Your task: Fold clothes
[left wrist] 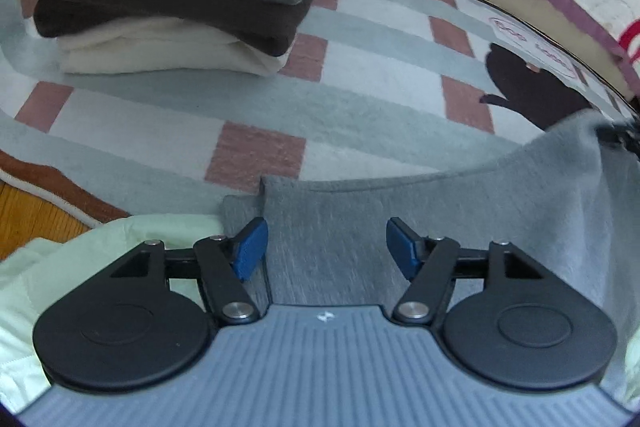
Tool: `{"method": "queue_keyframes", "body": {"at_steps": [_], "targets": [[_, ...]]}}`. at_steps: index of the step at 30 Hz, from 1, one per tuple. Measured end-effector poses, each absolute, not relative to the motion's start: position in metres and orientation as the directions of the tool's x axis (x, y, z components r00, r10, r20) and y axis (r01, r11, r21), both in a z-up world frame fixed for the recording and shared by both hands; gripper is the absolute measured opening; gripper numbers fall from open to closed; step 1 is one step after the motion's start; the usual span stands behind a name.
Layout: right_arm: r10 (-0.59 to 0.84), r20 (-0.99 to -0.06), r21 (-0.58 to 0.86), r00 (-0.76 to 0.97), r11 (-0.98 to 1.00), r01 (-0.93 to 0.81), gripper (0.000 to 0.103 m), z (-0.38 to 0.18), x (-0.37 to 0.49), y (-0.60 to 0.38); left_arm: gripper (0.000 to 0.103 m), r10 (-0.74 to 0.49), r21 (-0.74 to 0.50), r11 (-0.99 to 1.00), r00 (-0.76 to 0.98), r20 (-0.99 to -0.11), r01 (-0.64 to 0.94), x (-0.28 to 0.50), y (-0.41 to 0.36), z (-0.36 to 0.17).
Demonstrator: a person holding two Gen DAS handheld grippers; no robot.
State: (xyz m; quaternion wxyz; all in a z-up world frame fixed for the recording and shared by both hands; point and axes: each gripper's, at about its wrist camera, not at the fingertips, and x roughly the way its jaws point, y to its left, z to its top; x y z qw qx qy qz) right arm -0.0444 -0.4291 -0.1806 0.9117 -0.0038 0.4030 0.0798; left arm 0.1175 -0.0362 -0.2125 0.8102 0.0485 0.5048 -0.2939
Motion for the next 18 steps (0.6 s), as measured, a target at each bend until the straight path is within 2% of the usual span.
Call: {"method": "queue_keyframes", "body": {"at_steps": [6,9,10,11,12,13,18], "targets": [[0.140,-0.777,0.056,0.614,0.986,-0.154,0.007,-0.215,-0.031,-0.418,0.067,-0.406,-0.212,0.830,0.297,-0.864,0.516,0.126,-0.037,-0.228],[0.154,-0.785,0.079,0.600,0.986,-0.149,0.007,-0.225,-0.035,-0.417,0.071,-0.430,-0.265,0.835,0.272,-0.861,0.481,0.134,-0.035,-0.237],[0.158,-0.786,0.086,0.597,0.985,-0.147,0.007,-0.227,-0.036,-0.417,0.066,-0.439,-0.281,0.835,0.267,-0.858,0.473,0.135,-0.034,-0.238],[0.161,-0.787,0.091,0.596,0.985,-0.145,0.007,-0.229,-0.038,-0.417,0.056,-0.448,-0.295,0.835,0.264,-0.854,0.464,0.136,-0.034,-0.239],[0.160,-0.787,0.093,0.596,0.985,-0.143,0.007,-0.230,-0.038,-0.417,0.015,-0.443,-0.277,0.837,0.289,-0.849,0.472,0.133,-0.033,-0.233],[0.160,-0.786,0.094,0.597,0.986,-0.140,0.007,-0.231,-0.039,-0.418,0.004,-0.437,-0.255,0.839,0.317,-0.842,0.481,0.129,-0.032,-0.226],[0.196,-0.754,0.115,0.627,0.979,-0.167,0.008,-0.222,-0.044,-0.421,0.004,-0.406,-0.140,0.846,0.452,-0.794,0.514,0.111,-0.027,-0.191]]}}
